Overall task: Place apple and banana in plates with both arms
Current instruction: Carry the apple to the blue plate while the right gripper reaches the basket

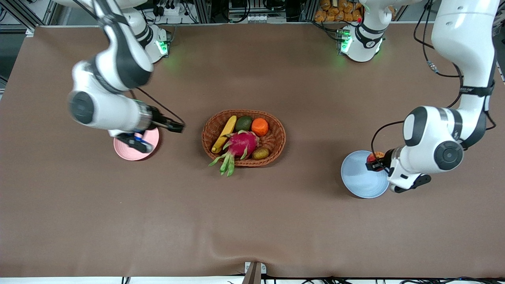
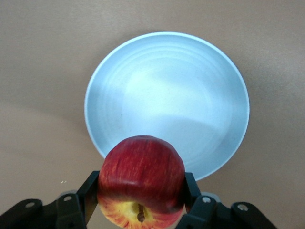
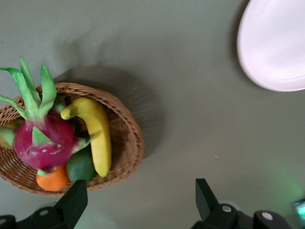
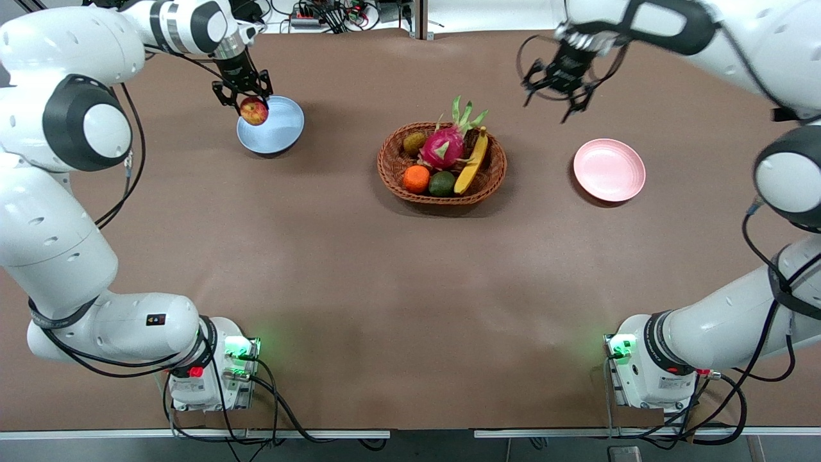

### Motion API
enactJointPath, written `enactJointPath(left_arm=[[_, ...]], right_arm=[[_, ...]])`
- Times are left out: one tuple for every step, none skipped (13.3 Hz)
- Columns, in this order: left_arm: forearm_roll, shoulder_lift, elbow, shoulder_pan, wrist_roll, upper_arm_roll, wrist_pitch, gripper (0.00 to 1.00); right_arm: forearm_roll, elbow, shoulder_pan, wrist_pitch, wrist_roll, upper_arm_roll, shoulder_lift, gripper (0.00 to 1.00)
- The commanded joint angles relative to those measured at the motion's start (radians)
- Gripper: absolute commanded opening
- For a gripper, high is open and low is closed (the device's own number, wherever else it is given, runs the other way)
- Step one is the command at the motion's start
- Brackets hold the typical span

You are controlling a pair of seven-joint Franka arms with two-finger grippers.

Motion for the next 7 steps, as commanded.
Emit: enactJointPath(left_arm=[[0.096, 0.045, 0.047, -0.008, -0.004, -0.002, 0.003, 0.0], [0.125, 0.056, 0.047, -0.006, -0.008, -0.002, 0.013, 0.0], [0.127, 0.064, 0.047, -0.005, -0.01, -0.002, 0.015, 0.0], [0.127, 0.076, 0.047, -0.006, -0.01, -0.002, 0.024, 0.0], [0.127, 0.085, 0.045, -0.006, -0.01, -0.002, 0.039, 0.0], [0.127, 0.101, 0.045, -0.011, -0.015, -0.002, 0.05, 0.0], [0.127, 0.107, 0.047, -0.012, -0.016, -0.002, 0.059, 0.0]], right_arm=[[0.025, -0.023, 0.073, 0.116, 0.08, -0.009, 0.069, 1.0], [0.025, -0.041, 0.098, 0.165, 0.082, -0.009, 0.083, 1.0], [0.028, -0.066, 0.113, 0.217, 0.093, -0.009, 0.095, 0.94], [0.03, -0.081, 0.123, 0.256, 0.096, -0.009, 0.106, 0.9], [0.033, -0.084, 0.132, 0.265, 0.105, -0.009, 0.12, 0.89], [0.051, -0.083, 0.136, 0.271, 0.117, -0.009, 0.13, 0.88], [0.081, -0.083, 0.144, 0.285, 0.119, -0.009, 0.135, 0.83]])
